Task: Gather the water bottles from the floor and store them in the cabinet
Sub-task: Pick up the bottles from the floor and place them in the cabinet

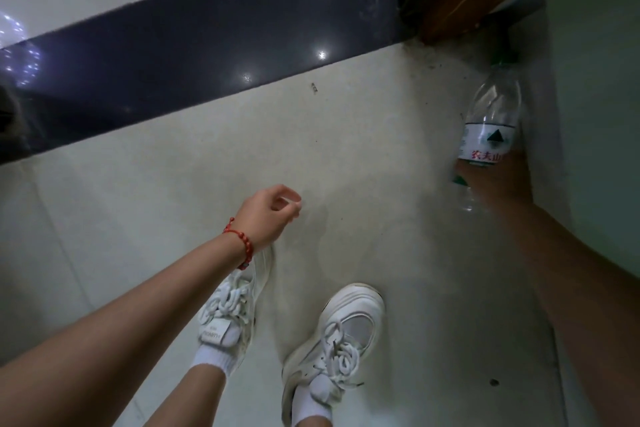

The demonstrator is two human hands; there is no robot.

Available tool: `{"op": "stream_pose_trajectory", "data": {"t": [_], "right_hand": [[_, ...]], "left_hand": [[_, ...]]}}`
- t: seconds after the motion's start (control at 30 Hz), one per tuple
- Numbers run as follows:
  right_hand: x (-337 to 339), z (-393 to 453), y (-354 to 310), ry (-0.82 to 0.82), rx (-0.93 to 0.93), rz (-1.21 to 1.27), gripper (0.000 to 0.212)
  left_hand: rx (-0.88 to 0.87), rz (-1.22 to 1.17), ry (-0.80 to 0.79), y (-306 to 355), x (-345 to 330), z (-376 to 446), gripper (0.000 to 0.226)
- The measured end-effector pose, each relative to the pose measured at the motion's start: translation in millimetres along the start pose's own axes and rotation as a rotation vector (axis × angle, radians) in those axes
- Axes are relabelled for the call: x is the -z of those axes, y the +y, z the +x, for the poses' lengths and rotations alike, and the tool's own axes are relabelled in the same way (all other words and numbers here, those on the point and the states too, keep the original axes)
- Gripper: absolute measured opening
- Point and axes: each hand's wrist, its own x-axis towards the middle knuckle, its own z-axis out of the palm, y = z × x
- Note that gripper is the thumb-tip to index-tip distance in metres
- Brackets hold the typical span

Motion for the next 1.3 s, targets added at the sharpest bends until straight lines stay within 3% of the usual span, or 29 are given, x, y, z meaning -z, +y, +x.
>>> {"op": "stream_pose_trajectory", "data": {"t": [0.1, 0.3, 0.43, 0.67, 0.83, 1.13, 1.3], "right_hand": [[-11.4, -20.3, 3.7, -0.095, -0.115, 0.055, 0.066], [-9.8, -93.5, 13.1, -0.334, -0.143, 0.238, 0.013], [5.0, -151.3, 19.8, -0.428, -0.182, 0.268, 0.017], [81.4, -255.6, -1.8, -0.444, -0.192, 0.377, 0.023], [153.4, -334.8, -28.0, -0.403, -0.177, 0.478, 0.036], [266.2, -469.6, -73.8, -0.325, -0.087, 0.678, 0.036], [320.9, -533.5, -78.9, -0.201, -0.044, 0.825, 0.040]], "left_hand": [[0.006, 0.041, 0.004, -6.4, 8.3, -9.1, 0.007], [0.024, 0.031, 0.005, -2.4, 42.9, -51.7, 0.007], [0.027, 0.001, 0.035, 8.2, 76.3, -91.5, 0.008], [0.014, -0.162, 0.093, 53.0, 135.3, -183.3, 0.013], [-0.024, -0.170, 0.115, 104.1, 167.9, -258.6, 0.015], [-0.173, -0.129, 0.099, 196.5, 217.1, -394.4, 0.010], [-0.277, -0.083, 0.083, 231.0, 238.9, -460.3, 0.008]]}}
